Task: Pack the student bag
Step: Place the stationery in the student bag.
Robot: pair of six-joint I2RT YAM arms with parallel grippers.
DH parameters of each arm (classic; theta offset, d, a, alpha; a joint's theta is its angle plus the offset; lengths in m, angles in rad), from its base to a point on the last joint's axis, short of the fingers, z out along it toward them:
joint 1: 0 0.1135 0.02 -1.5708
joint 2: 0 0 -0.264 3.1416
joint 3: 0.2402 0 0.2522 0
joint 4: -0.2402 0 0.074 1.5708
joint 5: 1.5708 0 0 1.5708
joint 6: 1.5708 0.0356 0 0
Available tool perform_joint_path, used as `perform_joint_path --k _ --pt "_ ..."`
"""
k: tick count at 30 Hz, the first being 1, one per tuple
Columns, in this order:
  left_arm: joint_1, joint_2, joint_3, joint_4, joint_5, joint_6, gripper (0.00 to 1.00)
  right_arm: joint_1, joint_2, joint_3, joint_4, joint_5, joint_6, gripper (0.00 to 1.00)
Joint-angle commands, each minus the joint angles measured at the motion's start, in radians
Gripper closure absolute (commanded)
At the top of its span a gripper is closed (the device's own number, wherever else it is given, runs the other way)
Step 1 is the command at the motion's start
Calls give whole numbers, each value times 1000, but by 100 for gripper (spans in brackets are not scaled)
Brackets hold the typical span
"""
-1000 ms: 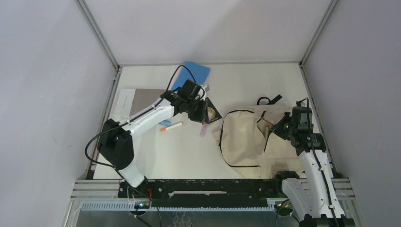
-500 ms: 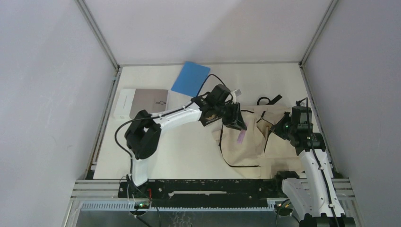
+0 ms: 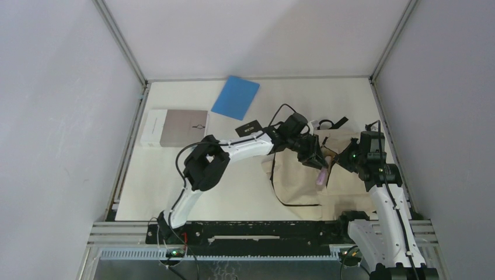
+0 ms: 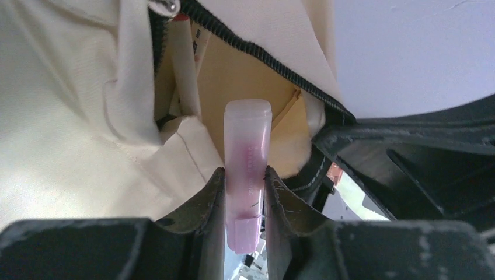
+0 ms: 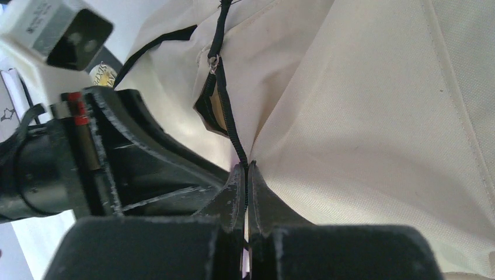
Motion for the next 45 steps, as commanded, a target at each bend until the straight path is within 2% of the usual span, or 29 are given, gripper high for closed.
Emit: perform_joint_path --k 1,5,6,7,9,12,14,18,25,27,32,37,41,45 --pt "-12 47 123 69 30 -83 100 8 -11 34 46 -3 10 100" --pt "-16 109 236 75 5 -85 96 8 -4 34 52 -11 11 100" --pt "-16 127 262 68 -4 -77 89 10 -3 34 53 -12 12 100" --pt "-16 151 288 57 -14 -69 76 10 -1 34 54 -12 12 100" --pt "-16 185 341 55 5 -61 61 12 3 35 56 -14 13 100" --pt "-19 195 355 75 32 -58 49 14 0 34 51 -9 15 100" --pt "-19 183 337 75 29 -44 45 15 -1 34 50 -6 12 100" --pt "-19 157 298 69 9 -24 45 15 4 34 54 -7 14 100" --pt "-19 109 251 16 -12 55 64 15 9 34 54 -5 18 100" --pt "-19 81 235 -14 -18 104 64 15 8 34 51 -3 18 100" --pt "-27 -59 114 -81 -58 282 57 15 -1 34 47 3 19 100" --pt "-29 -141 -10 -152 -105 347 60 46 6 34 51 4 24 100" --pt "-33 -142 -51 -200 -133 390 61 61 8 34 58 11 31 100" --pt "-36 -114 -45 -213 -118 388 67 73 10 34 58 18 36 100"
